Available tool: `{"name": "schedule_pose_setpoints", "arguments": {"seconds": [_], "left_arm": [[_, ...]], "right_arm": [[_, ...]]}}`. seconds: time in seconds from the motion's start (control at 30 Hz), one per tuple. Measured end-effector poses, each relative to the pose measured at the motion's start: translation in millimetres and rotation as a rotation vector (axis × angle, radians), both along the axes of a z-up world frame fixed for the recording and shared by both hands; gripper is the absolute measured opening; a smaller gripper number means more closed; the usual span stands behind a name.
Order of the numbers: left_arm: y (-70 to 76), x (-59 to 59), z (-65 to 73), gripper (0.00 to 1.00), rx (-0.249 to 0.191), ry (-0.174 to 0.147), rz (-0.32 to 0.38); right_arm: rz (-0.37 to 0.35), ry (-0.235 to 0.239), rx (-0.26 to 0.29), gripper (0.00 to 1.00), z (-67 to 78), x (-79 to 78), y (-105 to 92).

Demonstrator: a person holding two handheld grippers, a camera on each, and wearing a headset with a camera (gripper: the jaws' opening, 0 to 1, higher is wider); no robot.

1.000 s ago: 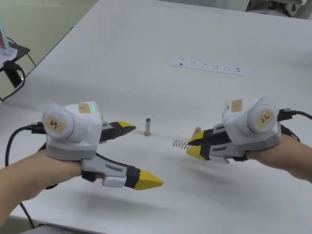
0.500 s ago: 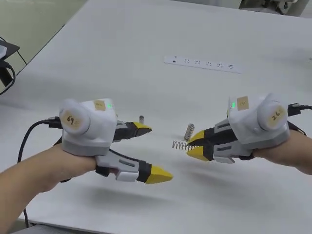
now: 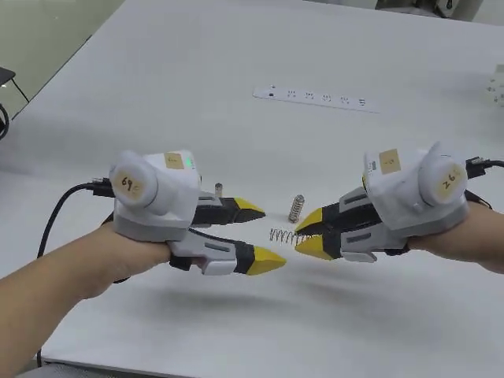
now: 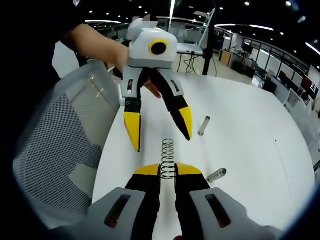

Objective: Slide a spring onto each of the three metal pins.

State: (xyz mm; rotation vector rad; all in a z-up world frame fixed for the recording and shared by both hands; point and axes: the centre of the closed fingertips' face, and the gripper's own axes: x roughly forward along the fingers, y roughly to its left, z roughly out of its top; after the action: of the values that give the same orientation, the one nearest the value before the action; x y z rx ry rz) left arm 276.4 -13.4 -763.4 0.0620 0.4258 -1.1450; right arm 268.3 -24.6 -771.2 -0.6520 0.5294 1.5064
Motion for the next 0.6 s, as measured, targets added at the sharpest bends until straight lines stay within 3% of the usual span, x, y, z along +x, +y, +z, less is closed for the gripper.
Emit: {"name": "schedule_pose_setpoints", "arguments": {"seconds": [0.33,0.6], "left_arm": [[-8.2,0.2,2.1,0.24,-0.014,-0.012,-0.024],[-13.0,-2.7,2.8,0.06,-0.014,-0.029,-0.051]], "right_arm": [[0.010,0.001,0.008,0.08,4.2,-2.1,-0.8],[0.003,0.003,0.022,0.08,6.9,-5.8,-1.6]]}}
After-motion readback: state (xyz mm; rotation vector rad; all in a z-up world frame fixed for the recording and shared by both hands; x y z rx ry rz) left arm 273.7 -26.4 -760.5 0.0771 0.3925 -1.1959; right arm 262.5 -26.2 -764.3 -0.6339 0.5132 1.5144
